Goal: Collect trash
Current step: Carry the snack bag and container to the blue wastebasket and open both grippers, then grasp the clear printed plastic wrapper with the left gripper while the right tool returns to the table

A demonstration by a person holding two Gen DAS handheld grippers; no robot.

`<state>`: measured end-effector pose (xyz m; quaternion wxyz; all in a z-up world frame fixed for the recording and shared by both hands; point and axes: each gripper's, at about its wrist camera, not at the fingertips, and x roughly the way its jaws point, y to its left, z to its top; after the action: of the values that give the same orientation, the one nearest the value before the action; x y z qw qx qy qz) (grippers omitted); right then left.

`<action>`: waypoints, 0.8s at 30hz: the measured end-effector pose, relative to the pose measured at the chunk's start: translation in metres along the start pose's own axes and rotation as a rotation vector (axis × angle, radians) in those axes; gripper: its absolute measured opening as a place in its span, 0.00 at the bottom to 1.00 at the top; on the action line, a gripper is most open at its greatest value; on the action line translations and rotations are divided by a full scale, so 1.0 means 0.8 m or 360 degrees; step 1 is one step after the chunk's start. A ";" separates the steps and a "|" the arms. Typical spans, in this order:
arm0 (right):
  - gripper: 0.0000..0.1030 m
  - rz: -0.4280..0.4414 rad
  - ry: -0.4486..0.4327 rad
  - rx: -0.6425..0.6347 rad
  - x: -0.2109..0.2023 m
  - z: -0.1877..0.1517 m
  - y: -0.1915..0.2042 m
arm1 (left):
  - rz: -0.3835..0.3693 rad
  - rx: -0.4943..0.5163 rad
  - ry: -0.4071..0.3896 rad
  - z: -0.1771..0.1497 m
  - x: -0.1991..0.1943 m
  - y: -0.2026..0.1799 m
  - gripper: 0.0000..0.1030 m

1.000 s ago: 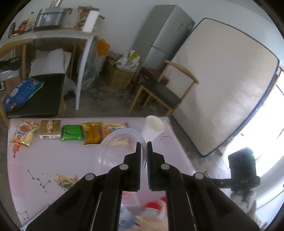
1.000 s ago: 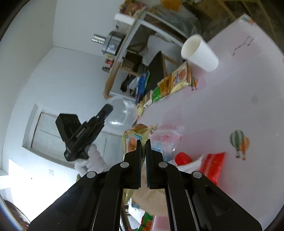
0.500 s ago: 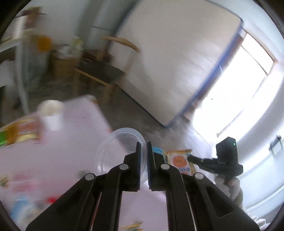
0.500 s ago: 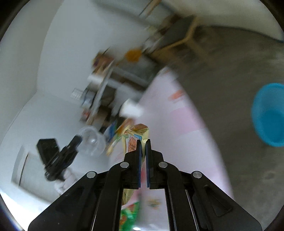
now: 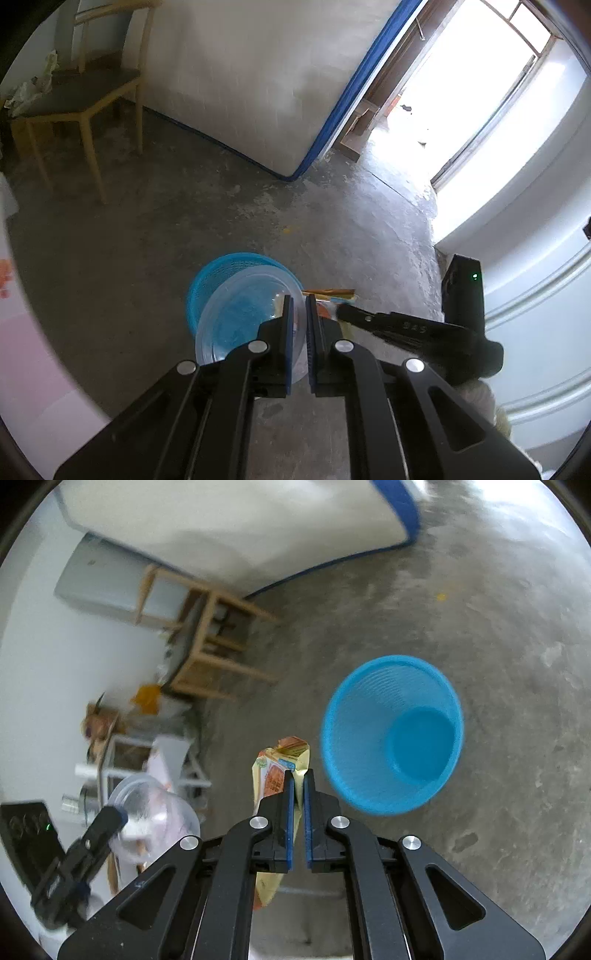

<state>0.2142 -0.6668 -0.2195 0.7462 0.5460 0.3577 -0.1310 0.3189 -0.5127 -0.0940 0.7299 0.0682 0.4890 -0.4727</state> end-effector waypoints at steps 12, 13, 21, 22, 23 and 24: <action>0.46 -0.0201 -0.0056 0.0220 0.019 0.010 -0.111 | 0.0114 -0.0193 -0.0102 0.003 0.044 0.017 0.50; 0.46 -0.0206 -0.0065 0.0198 0.012 0.009 -0.109 | 0.0108 -0.0195 -0.0116 0.003 0.033 0.020 0.50; 0.56 -0.0271 -0.0180 -0.0224 -0.055 -0.011 -0.049 | 0.0051 -0.0075 -0.0275 0.001 -0.135 0.026 0.51; 0.59 -0.0278 -0.0197 -0.0299 -0.063 -0.017 -0.037 | 0.0056 -0.0047 -0.0307 -0.006 -0.169 0.027 0.51; 0.62 -0.0295 -0.0226 -0.0405 -0.075 -0.025 -0.019 | 0.0068 -0.0026 -0.0328 -0.013 -0.195 0.028 0.51; 0.66 -0.0295 -0.0253 -0.0489 -0.085 -0.033 -0.005 | 0.0096 -0.0003 -0.0350 -0.023 -0.230 0.032 0.52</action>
<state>0.1533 -0.6572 -0.1804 0.8314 0.3784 0.3620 -0.1857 0.3123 -0.3740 0.0306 0.7931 0.0299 0.4042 -0.4548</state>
